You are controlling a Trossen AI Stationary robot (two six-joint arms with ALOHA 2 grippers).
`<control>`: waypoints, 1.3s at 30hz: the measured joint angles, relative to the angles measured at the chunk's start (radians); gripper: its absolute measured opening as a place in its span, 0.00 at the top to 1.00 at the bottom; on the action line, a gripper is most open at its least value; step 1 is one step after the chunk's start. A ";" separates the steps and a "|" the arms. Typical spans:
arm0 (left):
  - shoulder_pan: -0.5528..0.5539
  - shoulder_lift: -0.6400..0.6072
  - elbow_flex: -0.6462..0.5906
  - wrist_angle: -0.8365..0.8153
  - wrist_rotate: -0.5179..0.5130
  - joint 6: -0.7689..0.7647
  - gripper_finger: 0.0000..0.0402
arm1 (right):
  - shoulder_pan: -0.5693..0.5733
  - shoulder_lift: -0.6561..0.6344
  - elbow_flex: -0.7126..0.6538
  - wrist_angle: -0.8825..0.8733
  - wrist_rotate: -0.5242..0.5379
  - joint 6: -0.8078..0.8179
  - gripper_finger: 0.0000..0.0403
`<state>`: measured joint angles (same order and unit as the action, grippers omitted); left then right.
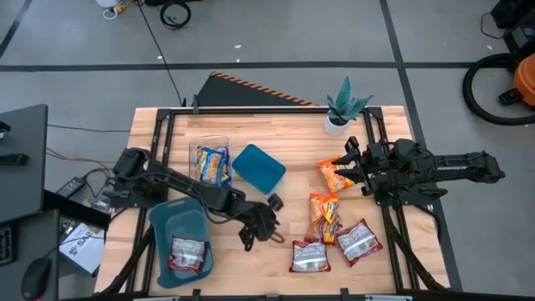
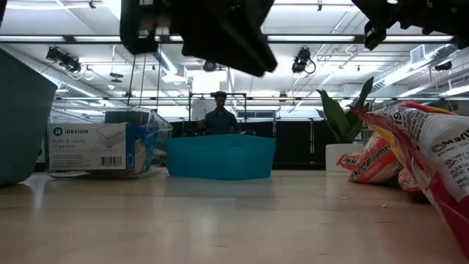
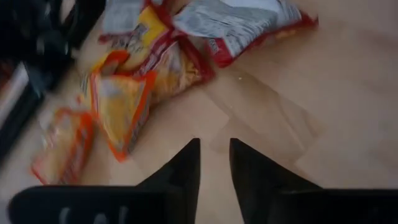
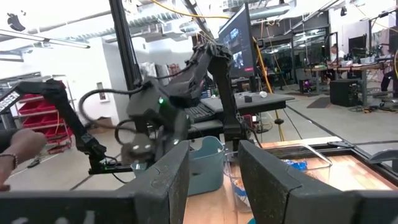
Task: Sort Maruchan noodles
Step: Put the left red noodle pack into the dark green bin
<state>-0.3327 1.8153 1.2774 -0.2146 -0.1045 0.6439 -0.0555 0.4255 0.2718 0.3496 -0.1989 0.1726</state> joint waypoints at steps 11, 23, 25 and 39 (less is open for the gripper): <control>-0.021 0.153 -0.002 0.328 0.070 0.436 0.53 | 0.000 0.026 0.000 -0.016 -0.001 0.058 0.64; -0.010 0.279 -0.002 0.536 0.172 0.703 0.56 | 0.001 0.049 0.000 -0.014 -0.001 0.072 0.64; -0.010 0.293 -0.002 0.564 0.180 0.717 0.57 | 0.001 0.049 0.000 -0.014 -0.001 0.072 0.64; -0.001 0.327 -0.001 0.571 0.207 0.732 0.81 | 0.001 0.050 0.000 -0.008 -0.001 0.071 0.64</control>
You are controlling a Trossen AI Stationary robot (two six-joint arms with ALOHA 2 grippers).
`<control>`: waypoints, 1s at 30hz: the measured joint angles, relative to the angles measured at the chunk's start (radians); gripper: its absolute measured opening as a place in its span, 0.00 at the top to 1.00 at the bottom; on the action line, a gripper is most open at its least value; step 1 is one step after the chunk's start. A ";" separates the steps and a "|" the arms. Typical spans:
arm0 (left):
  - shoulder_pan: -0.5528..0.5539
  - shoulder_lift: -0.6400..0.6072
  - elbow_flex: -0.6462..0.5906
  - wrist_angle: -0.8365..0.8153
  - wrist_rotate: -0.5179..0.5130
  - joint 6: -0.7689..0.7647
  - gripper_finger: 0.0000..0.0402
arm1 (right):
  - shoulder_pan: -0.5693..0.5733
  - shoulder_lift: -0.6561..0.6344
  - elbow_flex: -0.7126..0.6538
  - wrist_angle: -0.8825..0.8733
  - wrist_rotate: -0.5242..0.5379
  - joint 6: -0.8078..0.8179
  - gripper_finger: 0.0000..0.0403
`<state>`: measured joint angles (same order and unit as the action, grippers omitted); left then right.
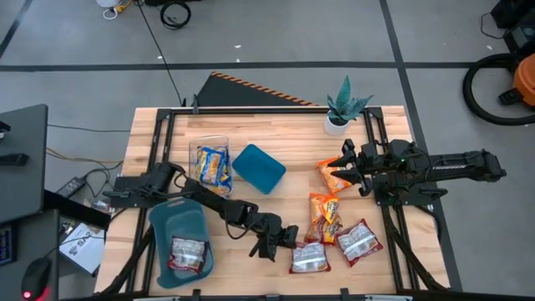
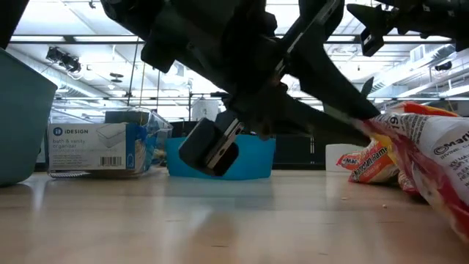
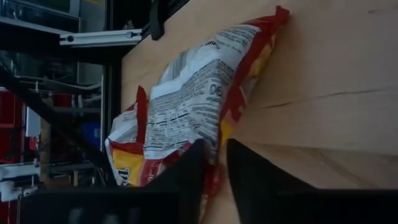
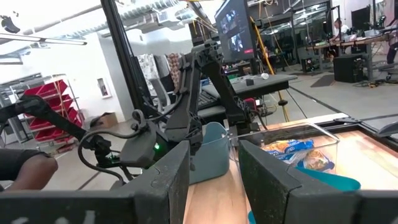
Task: Sort Maruchan noodles
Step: Put the left red noodle pack into the dark green bin
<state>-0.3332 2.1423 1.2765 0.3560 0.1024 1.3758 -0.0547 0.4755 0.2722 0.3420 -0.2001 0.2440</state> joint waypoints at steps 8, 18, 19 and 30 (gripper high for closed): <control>0.000 -0.029 -0.001 -0.041 -0.006 -0.124 0.98 | 0.000 0.000 0.000 0.000 0.000 0.000 0.64; 0.000 -0.377 -0.001 -0.519 0.009 -0.339 0.99 | 0.000 0.000 0.000 -0.007 -0.004 -0.007 0.64; 0.000 -0.420 -0.001 -0.576 0.019 -0.380 0.99 | 0.000 0.000 0.000 -0.007 -0.004 -0.007 0.64; -0.045 -0.841 -0.001 -0.910 0.093 -0.986 0.99 | 0.000 0.000 0.000 -0.001 -0.004 -0.009 0.64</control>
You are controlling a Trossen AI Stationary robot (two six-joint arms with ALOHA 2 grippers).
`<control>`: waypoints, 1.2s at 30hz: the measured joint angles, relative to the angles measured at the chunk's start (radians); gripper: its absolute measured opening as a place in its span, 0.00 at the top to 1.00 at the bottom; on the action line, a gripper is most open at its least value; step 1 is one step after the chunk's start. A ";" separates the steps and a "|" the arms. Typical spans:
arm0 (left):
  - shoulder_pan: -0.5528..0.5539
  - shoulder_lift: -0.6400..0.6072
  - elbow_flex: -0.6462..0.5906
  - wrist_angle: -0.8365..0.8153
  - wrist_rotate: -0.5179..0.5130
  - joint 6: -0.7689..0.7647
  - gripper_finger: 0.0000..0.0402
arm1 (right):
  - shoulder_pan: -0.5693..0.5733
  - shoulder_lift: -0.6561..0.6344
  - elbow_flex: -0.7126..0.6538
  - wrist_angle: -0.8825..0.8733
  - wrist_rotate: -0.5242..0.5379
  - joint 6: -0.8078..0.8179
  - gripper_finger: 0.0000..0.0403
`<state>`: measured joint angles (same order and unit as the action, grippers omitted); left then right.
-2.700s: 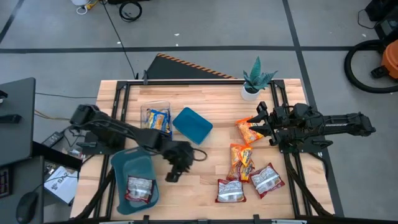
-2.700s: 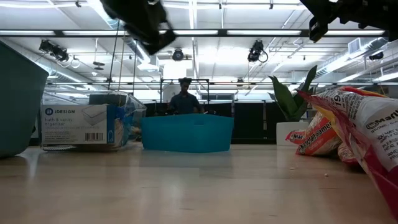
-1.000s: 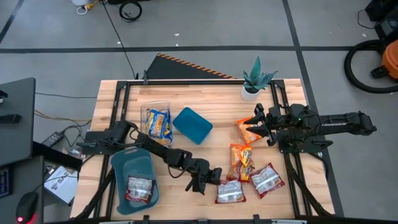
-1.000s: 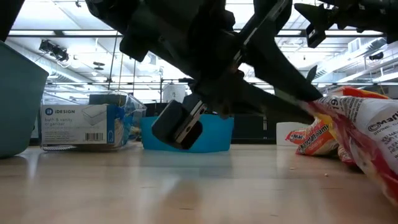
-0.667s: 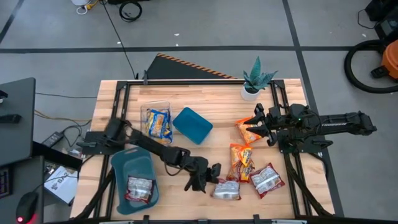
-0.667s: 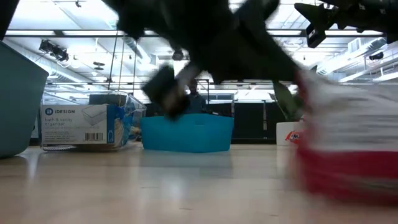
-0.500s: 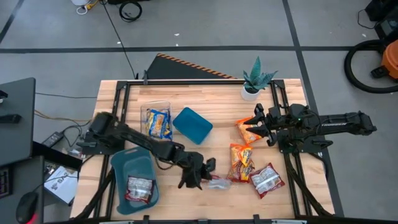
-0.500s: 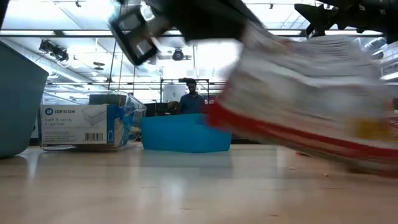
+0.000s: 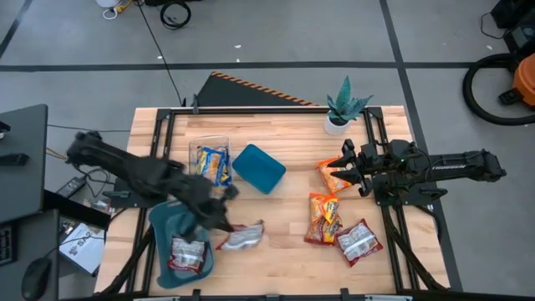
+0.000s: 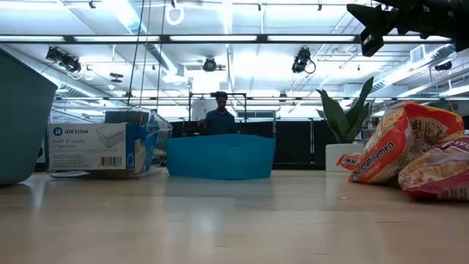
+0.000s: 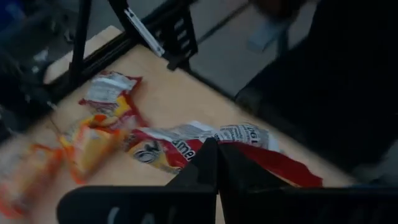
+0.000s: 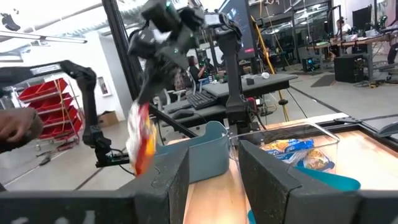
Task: Sort Maruchan noodles
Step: Put the left red noodle pack into the dark green bin
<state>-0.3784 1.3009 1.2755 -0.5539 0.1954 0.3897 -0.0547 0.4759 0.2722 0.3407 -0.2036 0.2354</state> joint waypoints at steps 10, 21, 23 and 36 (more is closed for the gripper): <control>-0.071 -0.262 0.000 -0.333 -0.088 -0.599 0.99 | 0.000 0.000 0.000 0.002 0.003 -0.002 0.64; -0.184 -0.314 -0.005 -0.743 -0.209 -1.034 0.99 | 0.000 0.000 0.000 0.002 0.003 -0.002 0.64; -0.197 -0.315 -0.024 -0.759 -0.213 -1.083 0.99 | 0.000 0.000 0.000 0.002 0.003 -0.002 0.64; -0.210 -0.313 -0.248 -0.762 -0.111 -1.456 0.98 | 0.000 0.000 0.000 0.002 0.004 -0.002 0.64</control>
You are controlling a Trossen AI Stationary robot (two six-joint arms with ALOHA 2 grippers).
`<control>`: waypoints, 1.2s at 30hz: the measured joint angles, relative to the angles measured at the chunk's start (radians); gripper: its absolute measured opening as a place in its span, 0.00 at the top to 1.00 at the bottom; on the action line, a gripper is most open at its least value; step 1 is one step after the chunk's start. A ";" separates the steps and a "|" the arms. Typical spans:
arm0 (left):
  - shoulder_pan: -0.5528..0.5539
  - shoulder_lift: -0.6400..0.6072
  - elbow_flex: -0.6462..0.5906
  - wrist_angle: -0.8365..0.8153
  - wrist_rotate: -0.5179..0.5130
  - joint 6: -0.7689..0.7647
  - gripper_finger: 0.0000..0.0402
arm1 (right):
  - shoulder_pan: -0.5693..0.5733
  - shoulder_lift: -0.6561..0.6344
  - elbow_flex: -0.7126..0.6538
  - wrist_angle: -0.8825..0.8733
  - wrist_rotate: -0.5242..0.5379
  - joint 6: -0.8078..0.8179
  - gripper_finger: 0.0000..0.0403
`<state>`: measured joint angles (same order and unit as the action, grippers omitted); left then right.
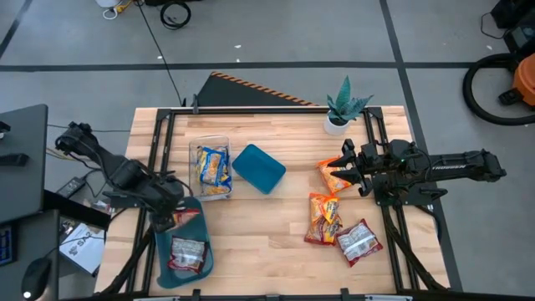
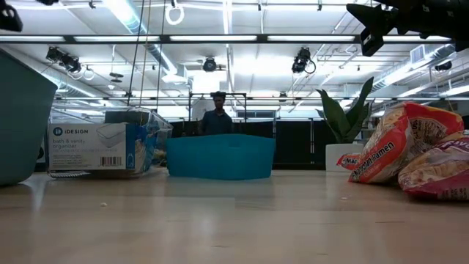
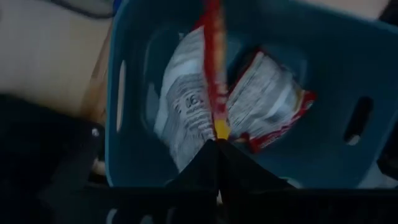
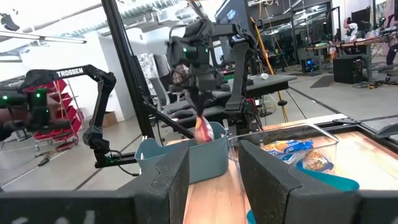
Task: Sort Maruchan noodles
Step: Put the left red noodle pack into the dark green bin
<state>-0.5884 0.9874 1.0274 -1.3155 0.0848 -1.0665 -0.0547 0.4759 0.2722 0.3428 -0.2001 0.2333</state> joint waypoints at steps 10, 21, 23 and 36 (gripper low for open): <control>0.001 0.000 -0.023 0.009 -0.004 -0.026 0.98 | 0.000 0.000 0.000 0.007 0.093 -0.014 0.64; 0.002 0.000 -0.023 0.016 -0.035 -0.025 0.97 | 0.000 0.000 0.000 0.007 0.110 -0.027 0.64; 0.002 0.000 -0.022 0.016 -0.062 -0.037 0.97 | 0.000 0.000 0.000 0.007 0.110 -0.026 0.64; 0.002 0.001 -0.022 0.019 -0.170 -0.207 0.96 | 0.000 0.000 0.000 0.007 0.110 -0.027 0.64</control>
<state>-0.5865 0.9887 1.0053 -1.2961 -0.0852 -1.2737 -0.0550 0.4759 0.2722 0.3496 -0.0902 0.2066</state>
